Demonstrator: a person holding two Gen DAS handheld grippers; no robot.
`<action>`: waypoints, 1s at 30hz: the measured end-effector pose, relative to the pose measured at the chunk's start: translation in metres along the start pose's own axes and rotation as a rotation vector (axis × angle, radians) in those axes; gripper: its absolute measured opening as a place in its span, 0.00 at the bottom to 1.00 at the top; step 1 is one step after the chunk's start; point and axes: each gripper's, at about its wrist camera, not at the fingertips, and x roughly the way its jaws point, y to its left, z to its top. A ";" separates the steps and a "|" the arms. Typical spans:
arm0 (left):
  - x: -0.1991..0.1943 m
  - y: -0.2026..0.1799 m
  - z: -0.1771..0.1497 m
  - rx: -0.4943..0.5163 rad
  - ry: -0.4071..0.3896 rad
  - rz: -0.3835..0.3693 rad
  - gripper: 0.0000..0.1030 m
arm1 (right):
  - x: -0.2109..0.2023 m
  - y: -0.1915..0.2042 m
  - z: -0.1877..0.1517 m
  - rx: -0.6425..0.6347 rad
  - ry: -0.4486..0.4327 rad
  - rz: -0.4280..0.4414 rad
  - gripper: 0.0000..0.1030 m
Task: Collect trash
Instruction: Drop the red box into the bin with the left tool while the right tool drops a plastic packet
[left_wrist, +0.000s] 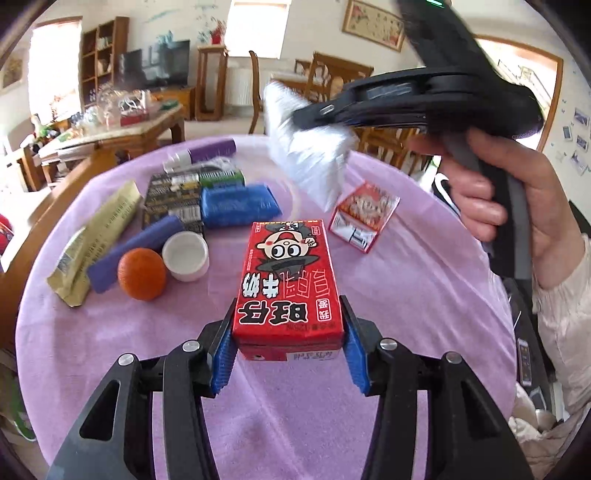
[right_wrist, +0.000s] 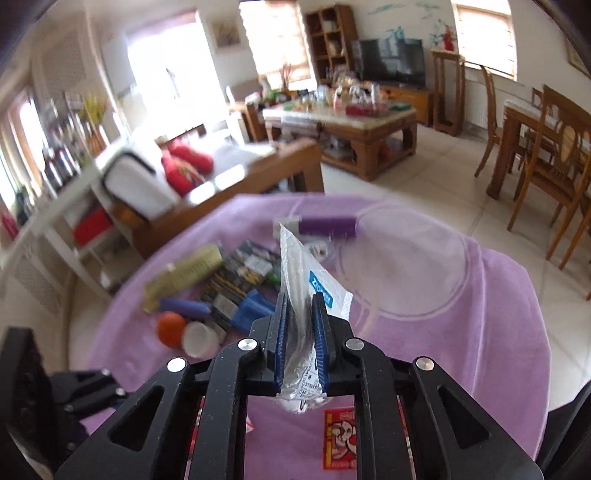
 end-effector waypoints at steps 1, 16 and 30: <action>-0.001 0.000 0.001 -0.004 -0.011 0.000 0.48 | -0.014 -0.004 0.000 0.022 -0.036 0.017 0.14; -0.012 -0.076 0.039 0.011 -0.232 -0.144 0.48 | -0.209 -0.112 -0.077 0.194 -0.323 -0.069 0.14; 0.082 -0.242 0.086 0.143 -0.142 -0.405 0.48 | -0.310 -0.266 -0.219 0.489 -0.385 -0.241 0.14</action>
